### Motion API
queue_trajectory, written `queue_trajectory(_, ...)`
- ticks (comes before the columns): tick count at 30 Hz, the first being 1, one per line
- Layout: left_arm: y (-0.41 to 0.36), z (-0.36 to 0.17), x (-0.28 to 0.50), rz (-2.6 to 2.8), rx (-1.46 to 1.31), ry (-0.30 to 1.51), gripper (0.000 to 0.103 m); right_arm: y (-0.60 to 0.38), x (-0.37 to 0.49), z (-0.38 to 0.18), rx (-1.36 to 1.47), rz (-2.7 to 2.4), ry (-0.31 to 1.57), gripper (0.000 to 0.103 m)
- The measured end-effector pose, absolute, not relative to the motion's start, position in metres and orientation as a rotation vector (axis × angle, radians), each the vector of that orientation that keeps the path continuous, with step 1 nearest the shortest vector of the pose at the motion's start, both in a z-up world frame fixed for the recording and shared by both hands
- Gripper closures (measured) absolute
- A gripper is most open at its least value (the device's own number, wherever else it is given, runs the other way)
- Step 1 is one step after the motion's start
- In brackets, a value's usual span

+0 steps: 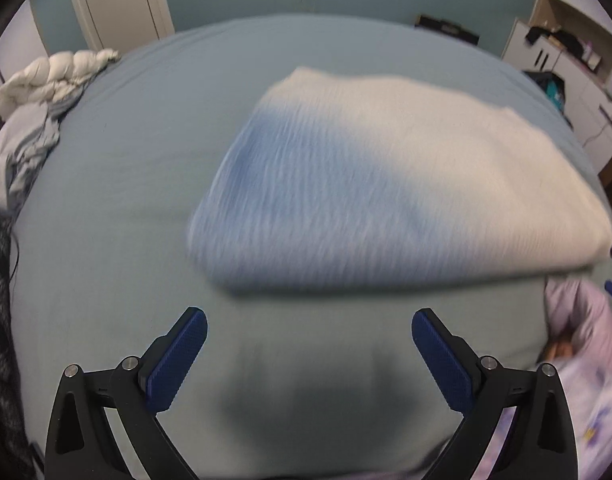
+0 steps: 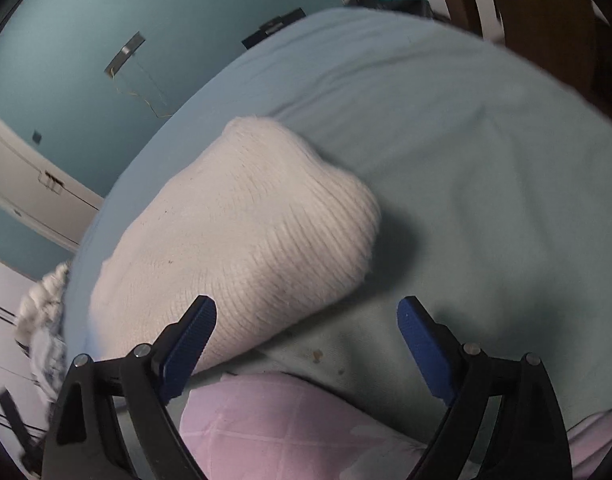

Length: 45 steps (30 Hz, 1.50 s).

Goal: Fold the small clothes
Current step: 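Grasp the white sweater end with the right gripper while the left gripper grips the blue end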

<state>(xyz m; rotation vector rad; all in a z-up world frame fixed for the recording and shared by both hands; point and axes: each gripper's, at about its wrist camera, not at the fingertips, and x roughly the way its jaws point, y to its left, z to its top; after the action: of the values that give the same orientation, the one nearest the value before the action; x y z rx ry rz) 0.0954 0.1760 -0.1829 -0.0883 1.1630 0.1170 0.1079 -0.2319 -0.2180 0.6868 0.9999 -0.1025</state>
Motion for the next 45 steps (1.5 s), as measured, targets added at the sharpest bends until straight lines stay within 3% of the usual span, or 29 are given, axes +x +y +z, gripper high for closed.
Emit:
queue_trajectory(6, 0.196, -0.197, 0.099, 0.209, -0.159, 1.21, 0.0, -0.238, 0.097, -0.218, 0.884, -0.047, 0.984, 0.013)
queue_trajectory(15, 0.208, -0.223, 0.124, 0.26, -0.251, 1.258, 0.0, -0.221, 0.14, -0.239, 0.917, -0.04, 1.061, 0.013)
queue_trajectory(21, 0.199, -0.226, 0.134, 0.241, -0.223, 1.238, 0.0, -0.218, 0.157, -0.236, 0.89, -0.052, 0.996, 0.043)
queue_trajectory(23, 0.193, -0.222, 0.135, 0.224, -0.212, 1.22, 0.0, -0.218, 0.153, -0.23, 0.846, -0.039, 0.969, 0.063)
queue_trajectory(26, 0.186, -0.214, 0.128, 0.189, -0.245, 1.182, 0.0, -0.209, 0.138, -0.217, 0.753, -0.039, 0.9, 0.07)
queue_trajectory(35, 0.203, -0.243, 0.136, 0.172, -0.545, 1.283, 0.002, -0.203, 0.137, -0.219, 0.663, -0.065, 0.836, 0.07)
queue_trajectory(45, 0.213, -0.255, 0.171, 0.199, -0.812, 1.17, 0.001, -0.208, 0.141, -0.224, 0.666, -0.076, 0.837, 0.07)
